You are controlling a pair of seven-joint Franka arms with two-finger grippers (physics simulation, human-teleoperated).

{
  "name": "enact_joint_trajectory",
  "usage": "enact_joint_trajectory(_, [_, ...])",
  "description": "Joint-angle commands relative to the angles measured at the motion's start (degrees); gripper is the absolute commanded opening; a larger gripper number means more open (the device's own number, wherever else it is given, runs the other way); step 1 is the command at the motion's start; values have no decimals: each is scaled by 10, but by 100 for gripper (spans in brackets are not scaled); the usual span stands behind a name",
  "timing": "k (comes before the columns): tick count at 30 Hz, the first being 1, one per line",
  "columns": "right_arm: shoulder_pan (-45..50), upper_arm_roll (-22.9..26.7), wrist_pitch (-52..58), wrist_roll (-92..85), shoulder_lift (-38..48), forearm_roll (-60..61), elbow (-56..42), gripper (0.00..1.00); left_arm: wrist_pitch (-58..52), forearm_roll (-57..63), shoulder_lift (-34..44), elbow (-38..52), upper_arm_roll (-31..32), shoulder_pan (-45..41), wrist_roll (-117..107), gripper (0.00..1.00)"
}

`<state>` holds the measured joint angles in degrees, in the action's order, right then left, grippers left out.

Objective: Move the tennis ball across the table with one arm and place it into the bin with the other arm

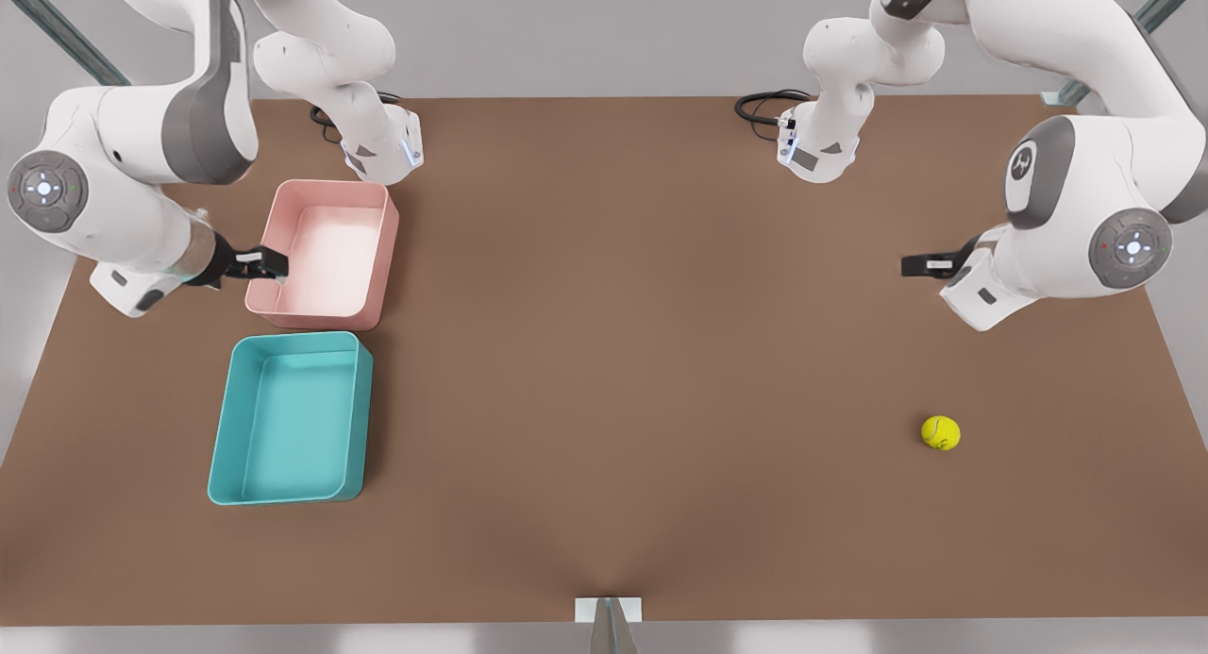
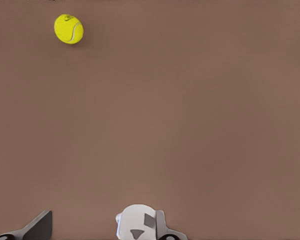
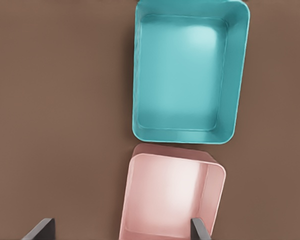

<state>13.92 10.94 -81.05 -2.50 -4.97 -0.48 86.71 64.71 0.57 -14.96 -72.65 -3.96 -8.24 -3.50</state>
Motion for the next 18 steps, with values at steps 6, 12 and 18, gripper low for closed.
enact_joint_trajectory(6, [3,0,-71,-17,0,0,14,100,124,-1,-86,-13,-3,52,165,21])
enact_joint_trajectory(12, [3,1,-77,-18,1,-1,29,100,385,26,-197,-57,-3,138,1204,21])
enact_joint_trajectory(18, [2,0,-85,-17,1,0,40,100,437,29,-242,-47,5,183,1367,21])
